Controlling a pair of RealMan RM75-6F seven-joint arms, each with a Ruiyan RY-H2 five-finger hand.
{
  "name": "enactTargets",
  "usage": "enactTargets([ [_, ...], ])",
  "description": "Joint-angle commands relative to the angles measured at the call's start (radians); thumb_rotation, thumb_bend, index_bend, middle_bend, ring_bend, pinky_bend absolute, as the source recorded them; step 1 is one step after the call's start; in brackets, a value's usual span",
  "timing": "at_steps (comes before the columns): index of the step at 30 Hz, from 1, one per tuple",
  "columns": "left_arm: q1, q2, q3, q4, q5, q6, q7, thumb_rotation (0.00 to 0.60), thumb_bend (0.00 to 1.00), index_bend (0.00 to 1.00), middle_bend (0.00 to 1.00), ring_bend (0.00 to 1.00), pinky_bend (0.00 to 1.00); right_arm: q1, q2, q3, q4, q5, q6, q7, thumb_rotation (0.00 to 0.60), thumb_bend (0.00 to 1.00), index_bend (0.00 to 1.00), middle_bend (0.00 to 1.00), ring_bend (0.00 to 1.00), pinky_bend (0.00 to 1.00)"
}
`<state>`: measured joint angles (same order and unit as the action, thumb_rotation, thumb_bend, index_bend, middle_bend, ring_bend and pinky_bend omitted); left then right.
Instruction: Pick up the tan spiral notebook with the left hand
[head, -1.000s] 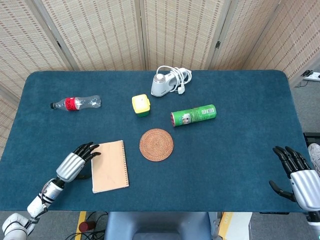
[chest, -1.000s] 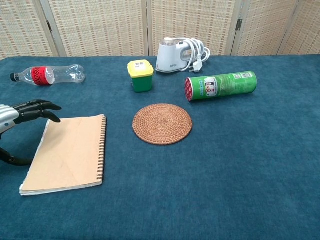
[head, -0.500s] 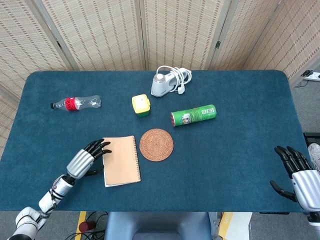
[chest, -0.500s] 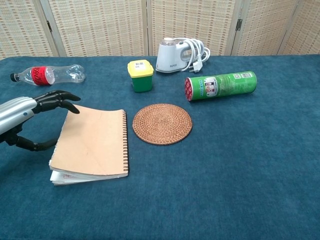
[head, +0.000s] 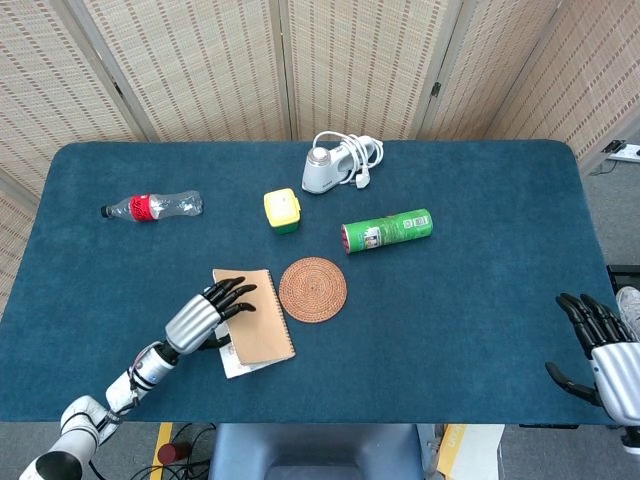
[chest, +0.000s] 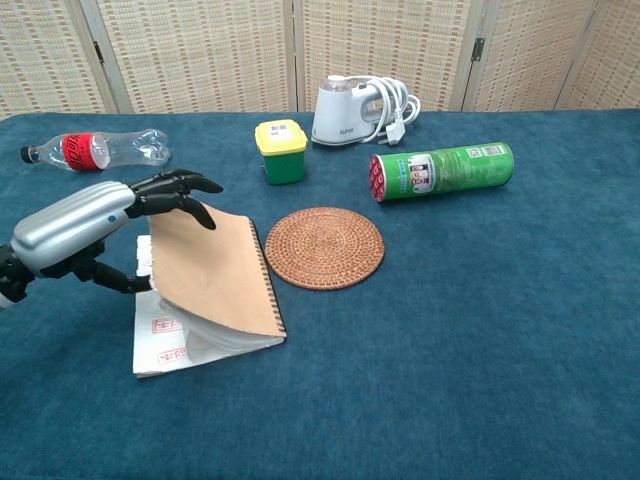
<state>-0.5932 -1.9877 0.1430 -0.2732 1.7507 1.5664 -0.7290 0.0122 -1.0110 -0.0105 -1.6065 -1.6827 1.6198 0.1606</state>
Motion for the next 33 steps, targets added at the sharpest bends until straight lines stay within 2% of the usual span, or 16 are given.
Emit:
enactTargets([
  [1,-0.003,0.002,0.002,-0.012,0.003,0.007,0.008,0.600,0.56,0.47,0.17,0.09,0.18,-0.001,-0.002,0.000,0.006,0.001,0.002,0.007,0.600,0.29,0.02,0.13,0.05,0.11],
  [4,0.003,0.014,0.010,-0.026,0.007,0.008,0.007,0.600,0.61,0.56,0.20,0.12,0.18,-0.001,-0.004,0.000,0.010,-0.003,0.003,0.010,0.600,0.29,0.02,0.13,0.05,0.11],
  [6,0.013,0.027,0.013,-0.038,0.007,0.013,0.000,0.600,0.62,0.57,0.22,0.13,0.18,-0.001,-0.005,0.000,0.011,-0.004,0.004,0.011,0.600,0.29,0.02,0.13,0.05,0.11],
  [18,0.055,0.174,0.027,-0.123,0.020,0.103,-0.014,0.600,0.62,0.58,0.23,0.13,0.18,0.008,-0.008,0.001,0.001,-0.018,-0.003,-0.002,0.600,0.29,0.02,0.13,0.05,0.11],
  [26,-0.021,0.278,0.056,-0.300,0.095,0.107,0.113,0.600,0.62,0.56,0.23,0.14,0.20,0.006,-0.014,0.001,0.012,-0.018,0.003,0.009,0.600,0.29,0.02,0.13,0.05,0.11],
  [33,-0.111,0.309,0.054,-0.511,0.157,0.040,0.290,0.600,0.61,0.48,0.23,0.14,0.20,-0.005,-0.017,-0.004,0.027,-0.020,0.021,0.026,0.600,0.29,0.02,0.13,0.05,0.11],
])
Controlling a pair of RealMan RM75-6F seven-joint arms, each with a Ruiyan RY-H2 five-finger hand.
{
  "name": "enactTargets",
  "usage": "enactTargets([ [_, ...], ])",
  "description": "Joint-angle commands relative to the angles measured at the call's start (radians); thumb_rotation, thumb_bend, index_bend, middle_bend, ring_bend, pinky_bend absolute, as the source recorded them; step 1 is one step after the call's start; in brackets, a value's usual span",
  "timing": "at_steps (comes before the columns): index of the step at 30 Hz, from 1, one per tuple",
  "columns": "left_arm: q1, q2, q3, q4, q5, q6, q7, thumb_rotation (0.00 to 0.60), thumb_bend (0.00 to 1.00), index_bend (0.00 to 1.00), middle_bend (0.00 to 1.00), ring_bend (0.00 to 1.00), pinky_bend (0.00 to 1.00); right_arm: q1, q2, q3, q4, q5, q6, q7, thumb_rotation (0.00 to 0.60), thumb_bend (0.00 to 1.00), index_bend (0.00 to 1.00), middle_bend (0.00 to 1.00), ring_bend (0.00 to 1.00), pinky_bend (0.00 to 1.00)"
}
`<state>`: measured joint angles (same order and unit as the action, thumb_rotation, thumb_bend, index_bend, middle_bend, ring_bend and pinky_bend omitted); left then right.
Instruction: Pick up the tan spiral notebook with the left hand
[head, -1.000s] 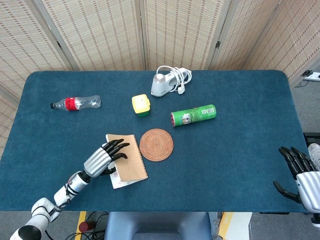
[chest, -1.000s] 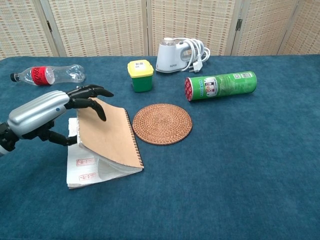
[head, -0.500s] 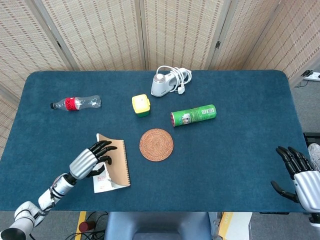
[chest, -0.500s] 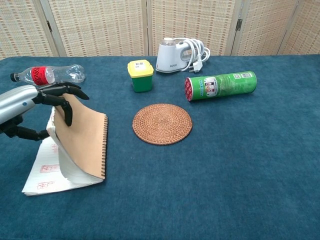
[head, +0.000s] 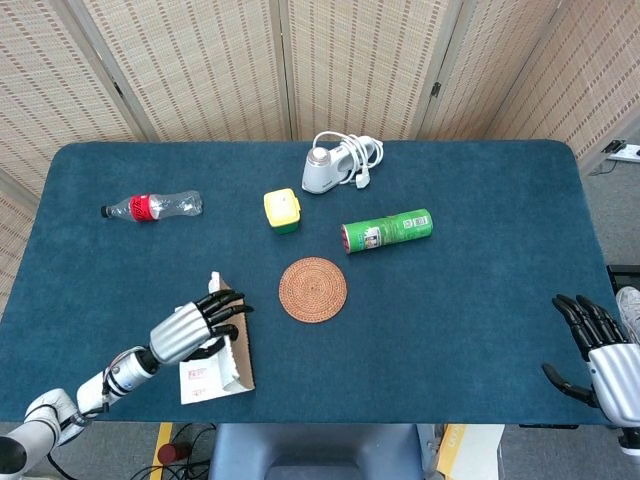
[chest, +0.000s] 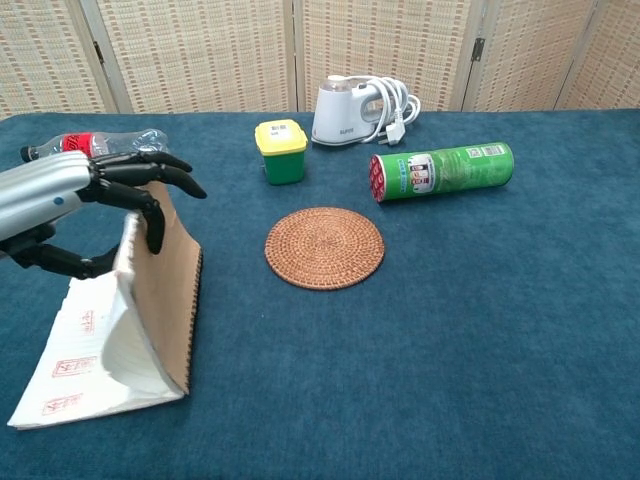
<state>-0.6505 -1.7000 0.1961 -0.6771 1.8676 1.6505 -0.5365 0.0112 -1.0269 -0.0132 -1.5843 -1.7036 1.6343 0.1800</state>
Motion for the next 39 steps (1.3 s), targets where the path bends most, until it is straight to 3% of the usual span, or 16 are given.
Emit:
enactTargets([
  [1,-0.063,0.021,-0.001,-0.131,0.045,-0.058,0.118,0.600,0.61,0.47,0.23,0.14,0.20,-0.006,-0.002,-0.001,0.008,0.002,0.008,0.010,0.600,0.29,0.02,0.13,0.05,0.11],
  [3,-0.081,0.019,-0.007,-0.176,0.051,-0.090,0.165,0.600,0.61,0.44,0.22,0.13,0.20,-0.008,-0.004,-0.003,0.014,0.004,0.009,0.016,0.600,0.29,0.02,0.13,0.05,0.11],
  [7,-0.121,0.002,-0.019,-0.268,0.055,-0.184,0.256,0.600,0.37,0.28,0.14,0.13,0.20,-0.010,-0.008,-0.004,0.024,-0.002,0.014,0.024,0.600,0.29,0.02,0.13,0.05,0.11],
  [11,-0.148,-0.020,-0.052,-0.334,0.044,-0.236,0.318,0.600,0.35,0.21,0.11,0.13,0.20,-0.015,-0.010,-0.005,0.033,-0.005,0.026,0.032,0.600,0.29,0.02,0.13,0.05,0.11],
  [17,-0.125,0.010,-0.106,-0.428,-0.017,-0.205,0.283,0.600,0.34,0.18,0.10,0.12,0.20,-0.022,-0.005,-0.005,0.039,-0.001,0.035,0.042,0.600,0.29,0.02,0.13,0.05,0.11],
  [29,0.096,0.229,-0.156,-0.517,-0.259,-0.127,0.285,0.600,0.34,0.19,0.10,0.12,0.20,-0.002,-0.009,0.002,0.052,0.012,-0.002,0.052,0.600,0.29,0.02,0.13,0.05,0.11],
  [39,0.283,0.358,-0.182,-0.609,-0.447,-0.103,0.426,0.600,0.34,0.22,0.10,0.12,0.20,0.023,-0.006,0.006,0.037,0.022,-0.047,0.032,0.600,0.29,0.02,0.13,0.05,0.11],
])
